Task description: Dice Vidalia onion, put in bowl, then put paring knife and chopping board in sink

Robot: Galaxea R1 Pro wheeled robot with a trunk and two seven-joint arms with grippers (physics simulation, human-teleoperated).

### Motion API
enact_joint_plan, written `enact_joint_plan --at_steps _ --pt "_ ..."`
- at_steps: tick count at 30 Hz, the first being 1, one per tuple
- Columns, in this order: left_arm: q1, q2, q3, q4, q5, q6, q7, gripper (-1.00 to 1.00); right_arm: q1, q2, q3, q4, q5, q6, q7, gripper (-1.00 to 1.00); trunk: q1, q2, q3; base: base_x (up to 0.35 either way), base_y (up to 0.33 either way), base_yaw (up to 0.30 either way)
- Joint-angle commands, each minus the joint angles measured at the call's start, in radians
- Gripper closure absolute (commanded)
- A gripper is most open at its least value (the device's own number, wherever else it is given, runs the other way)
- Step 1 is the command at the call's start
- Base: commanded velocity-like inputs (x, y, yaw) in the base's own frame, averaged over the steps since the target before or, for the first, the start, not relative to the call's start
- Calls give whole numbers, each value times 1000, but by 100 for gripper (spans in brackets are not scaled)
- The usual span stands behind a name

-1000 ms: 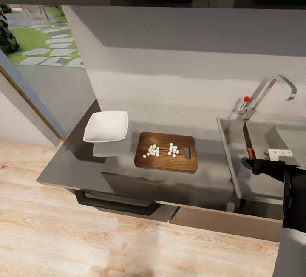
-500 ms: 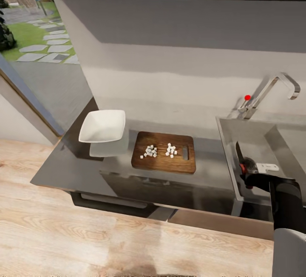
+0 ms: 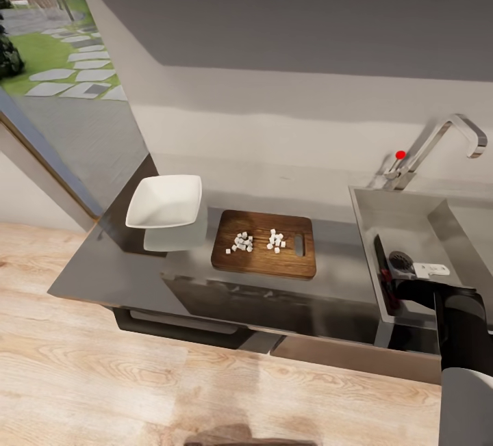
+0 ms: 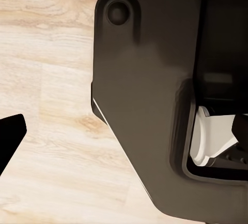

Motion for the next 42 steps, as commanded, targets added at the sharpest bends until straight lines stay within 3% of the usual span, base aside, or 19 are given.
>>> enact_joint_plan --at_steps 1,6,12,15,18,20,42 --pt "0 2 -9 -2 9 -3 8 -100 -1 0 -1 -1 10 2 10 -100 1 -2 -1 0 0 0" --pt "0 2 -8 -2 9 -3 8 -100 -1 -1 -4 -16 11 3 10 -100 1 -2 -1 0 0 0" --pt "0 2 -8 -2 9 -3 8 -100 -1 3 -5 -284 7 26 17 -100 1 -2 -1 0 0 0" --pt "0 2 -8 -2 9 -3 8 -100 -1 3 -6 -367 5 82 81 -100 1 -2 -1 0 0 0" --pt "0 2 -8 -1 9 -2 8 -100 -1 3 -5 -382 4 101 169 -100 1 -2 -1 0 7 0" --pt "0 2 -8 -1 9 -2 8 -100 -1 3 -5 -385 4 105 192 -100 1 -2 -1 0 121 0" --pt "0 2 -8 -3 9 -3 8 -100 -1 2 -4 -386 4 106 203 -100 1 -2 -1 0 294 0"
